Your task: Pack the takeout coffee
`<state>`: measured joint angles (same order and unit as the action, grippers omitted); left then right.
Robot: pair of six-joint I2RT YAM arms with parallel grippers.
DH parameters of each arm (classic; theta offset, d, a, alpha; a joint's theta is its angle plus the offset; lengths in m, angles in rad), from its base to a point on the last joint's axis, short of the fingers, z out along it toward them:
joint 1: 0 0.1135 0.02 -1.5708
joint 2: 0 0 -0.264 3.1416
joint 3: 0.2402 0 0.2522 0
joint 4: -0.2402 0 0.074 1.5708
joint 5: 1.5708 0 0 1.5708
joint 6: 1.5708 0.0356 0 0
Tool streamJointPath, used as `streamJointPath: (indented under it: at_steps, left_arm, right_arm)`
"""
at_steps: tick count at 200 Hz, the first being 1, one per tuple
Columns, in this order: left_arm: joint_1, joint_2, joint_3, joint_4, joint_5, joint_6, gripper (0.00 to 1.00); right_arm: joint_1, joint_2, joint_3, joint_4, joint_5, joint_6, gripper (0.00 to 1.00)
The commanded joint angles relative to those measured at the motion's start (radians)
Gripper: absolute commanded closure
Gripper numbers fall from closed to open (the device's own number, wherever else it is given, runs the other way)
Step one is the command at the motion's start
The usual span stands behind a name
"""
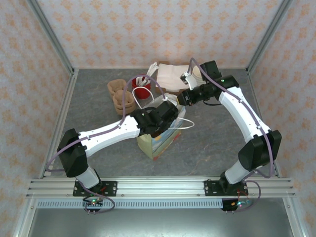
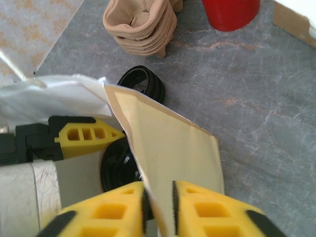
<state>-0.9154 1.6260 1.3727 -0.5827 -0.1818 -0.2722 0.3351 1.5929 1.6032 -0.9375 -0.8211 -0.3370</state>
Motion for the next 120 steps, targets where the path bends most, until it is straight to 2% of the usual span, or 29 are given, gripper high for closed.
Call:
streamJointPath:
  at_steps: [1,27,69,120]
  left_arm:
    - [0.009,-0.041,0.006,0.015,-0.013,-0.018,0.35]
    - [0.009,-0.047,0.008,0.002,-0.029,-0.024,0.35]
    - [0.010,-0.069,0.000,-0.001,-0.057,-0.041,0.35]
    - [0.010,-0.075,0.009,0.009,-0.066,-0.047,0.35]
  right_arm:
    - [0.008,0.019,0.046,0.010,-0.011,-0.007,0.92]
    - [0.008,-0.008,0.054,0.037,-0.019,-0.008,0.97]
    - [0.014,-0.107,-0.025,0.140,-0.062,-0.030,0.98]
    - [0.042,-0.195,-0.113,0.183,-0.037,-0.072,0.99]
